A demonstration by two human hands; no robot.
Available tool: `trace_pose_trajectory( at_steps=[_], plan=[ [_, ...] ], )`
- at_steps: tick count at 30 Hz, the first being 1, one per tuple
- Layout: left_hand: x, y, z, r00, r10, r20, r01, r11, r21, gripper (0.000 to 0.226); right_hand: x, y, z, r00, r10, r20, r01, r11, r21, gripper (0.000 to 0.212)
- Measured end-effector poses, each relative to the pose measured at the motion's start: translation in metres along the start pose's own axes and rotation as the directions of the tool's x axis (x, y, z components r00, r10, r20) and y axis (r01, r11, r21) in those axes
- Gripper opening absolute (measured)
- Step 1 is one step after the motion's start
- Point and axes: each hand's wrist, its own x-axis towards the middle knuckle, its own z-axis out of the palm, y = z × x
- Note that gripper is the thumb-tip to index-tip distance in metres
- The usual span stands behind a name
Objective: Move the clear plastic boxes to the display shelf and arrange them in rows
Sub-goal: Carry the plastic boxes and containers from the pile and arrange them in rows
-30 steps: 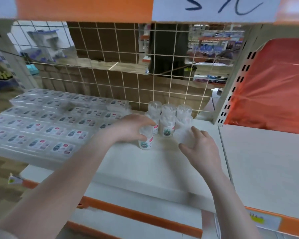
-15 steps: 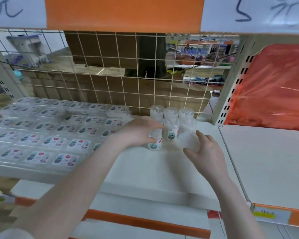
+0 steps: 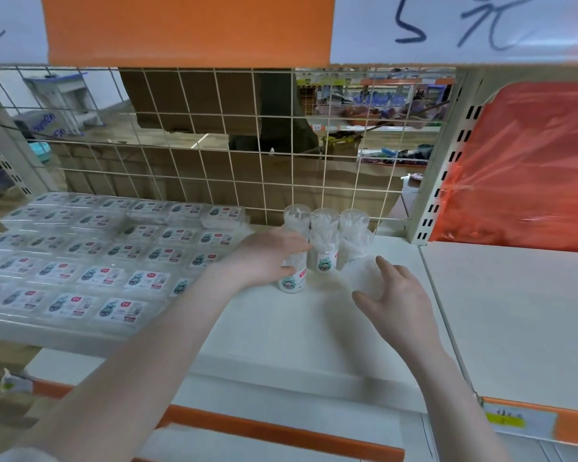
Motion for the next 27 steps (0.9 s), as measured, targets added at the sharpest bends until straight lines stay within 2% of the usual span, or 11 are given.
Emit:
trace_pose_trajectory(
  at_steps=[9,16,21,24,27],
  plan=[
    [-0.007,0.016,0.005,0.994,-0.099,-0.037,0.099,0.995,0.003,0.052,0.001,0.019,0.000,0.994,-0.075,0.075,0.075,0.997,0.003,0.068],
    [-0.024,0.027,0.012,0.969,-0.183,-0.163,0.185,0.983,-0.002,0.050,0.002,0.025,-0.001,0.985,-0.111,0.132,0.112,0.994,0.001,0.066],
    [-0.048,0.020,0.011,0.949,-0.197,-0.246,0.194,0.980,-0.033,0.042,-0.003,0.014,-0.003,0.983,-0.144,0.110,0.145,0.989,-0.003,0.068],
    [-0.067,0.010,0.010,0.936,-0.219,-0.276,0.213,0.976,-0.054,0.051,-0.007,0.001,-0.002,0.984,-0.157,0.086,0.158,0.988,0.001,0.069],
    [-0.089,-0.008,0.011,0.916,-0.285,-0.284,0.281,0.958,-0.055,0.042,-0.016,-0.016,0.001,0.987,-0.147,0.063,0.147,0.989,0.004,0.069]
  ],
)
